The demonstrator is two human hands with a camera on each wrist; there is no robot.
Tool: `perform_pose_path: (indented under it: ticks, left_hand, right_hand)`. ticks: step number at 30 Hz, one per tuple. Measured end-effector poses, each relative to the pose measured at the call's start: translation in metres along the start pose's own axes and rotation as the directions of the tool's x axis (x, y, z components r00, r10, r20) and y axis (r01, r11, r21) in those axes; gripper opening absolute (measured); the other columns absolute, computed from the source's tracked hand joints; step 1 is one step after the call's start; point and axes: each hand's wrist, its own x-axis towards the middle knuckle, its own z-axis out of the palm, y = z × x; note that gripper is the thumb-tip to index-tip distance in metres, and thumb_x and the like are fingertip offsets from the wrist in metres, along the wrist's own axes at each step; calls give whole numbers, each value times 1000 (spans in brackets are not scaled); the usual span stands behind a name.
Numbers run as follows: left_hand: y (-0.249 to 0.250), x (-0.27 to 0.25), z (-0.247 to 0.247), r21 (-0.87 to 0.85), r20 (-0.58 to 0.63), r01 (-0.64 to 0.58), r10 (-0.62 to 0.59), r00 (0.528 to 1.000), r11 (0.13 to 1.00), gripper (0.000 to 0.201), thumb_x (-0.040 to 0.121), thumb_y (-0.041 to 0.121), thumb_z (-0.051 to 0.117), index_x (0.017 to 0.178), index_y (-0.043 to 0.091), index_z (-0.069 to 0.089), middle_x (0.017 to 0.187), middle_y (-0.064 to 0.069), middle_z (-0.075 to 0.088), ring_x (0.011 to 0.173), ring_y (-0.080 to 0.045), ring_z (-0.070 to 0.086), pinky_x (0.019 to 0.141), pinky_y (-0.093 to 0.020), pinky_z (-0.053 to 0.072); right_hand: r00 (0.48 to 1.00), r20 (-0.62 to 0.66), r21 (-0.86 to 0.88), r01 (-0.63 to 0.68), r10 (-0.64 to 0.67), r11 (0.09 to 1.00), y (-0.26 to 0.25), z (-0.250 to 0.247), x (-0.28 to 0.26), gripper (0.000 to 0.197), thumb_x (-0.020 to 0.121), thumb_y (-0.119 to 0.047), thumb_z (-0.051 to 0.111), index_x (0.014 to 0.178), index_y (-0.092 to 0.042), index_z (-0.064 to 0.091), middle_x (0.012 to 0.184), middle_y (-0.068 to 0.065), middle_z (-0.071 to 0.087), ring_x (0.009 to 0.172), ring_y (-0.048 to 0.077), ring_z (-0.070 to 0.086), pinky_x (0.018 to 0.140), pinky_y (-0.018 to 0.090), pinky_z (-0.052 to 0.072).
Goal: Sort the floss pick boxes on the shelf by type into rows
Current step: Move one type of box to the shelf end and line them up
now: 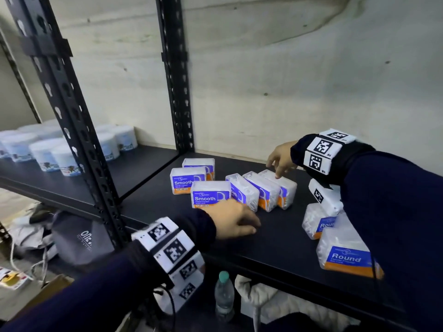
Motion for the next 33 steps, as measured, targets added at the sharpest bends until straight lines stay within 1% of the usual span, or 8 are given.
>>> perform_pose_path:
  ticks: [3,8,11,14,22,26,29,33]
  left_hand:
    - [-23,-6,-41,54,-35,92,-90,995,994,29,91,23,55,117,16,66,119,-3,69,106,-20,63,91,-24,46]
    - [-67,5,-93,64,-66,260,-256,965,963,32,89,18,61,120,11,64,122,-7,67,88,-10,53,71,-15,38]
    - [-94,20,-108,96,-61,335,-331,942,937,38,87,16,63,124,8,60,127,-10,63,106,-21,60,88,-23,45]
    - [-112,34,-118,136,-65,381,-375,925,915,43,86,16,64,128,7,57,130,-10,62,120,-24,57,96,-26,44]
    - [-150,77,-134,201,53,407,-425,904,891,51,86,16,65,134,7,51,137,-8,55,126,-22,52,94,-23,42]
    - [-172,96,-128,231,171,396,-437,883,889,20,82,16,70,100,19,62,93,2,55,81,-8,55,64,-13,43]
    - [-183,103,-125,211,303,367,-417,857,906,33,82,8,69,114,11,61,97,2,58,54,10,58,48,2,39]
    - [-186,106,-120,248,364,343,-415,834,906,46,80,11,71,125,9,60,102,3,65,65,6,52,56,-10,40]
  right_hand:
    - [998,-20,-66,63,-64,996,-4,-3,2,50,84,-16,65,132,-10,51,128,12,60,94,19,57,65,18,41]
    - [997,61,-181,51,-41,982,-7,-4,2,54,81,-17,68,129,3,51,129,25,57,104,36,62,60,21,47]
    - [990,128,-222,-35,65,974,-5,-3,5,46,81,-22,70,118,3,59,80,15,68,54,15,50,44,14,37]
    - [962,233,-170,-105,144,980,5,-2,17,19,79,-24,72,77,-8,61,41,-5,56,35,5,46,37,13,39]
    - [945,308,-144,-67,109,987,11,0,33,38,81,-12,68,117,-2,60,73,4,56,55,9,49,46,15,44]
    - [967,244,-218,-19,73,976,8,-5,44,43,80,-14,67,121,-4,58,93,6,55,55,9,45,50,18,37]
    - [980,197,-269,36,19,962,3,-11,54,46,80,-15,68,124,-5,57,97,4,54,75,16,50,54,21,37]
    - [989,132,-230,100,-70,968,-6,-16,70,46,81,-11,66,126,-6,56,123,11,63,89,14,46,61,20,38]
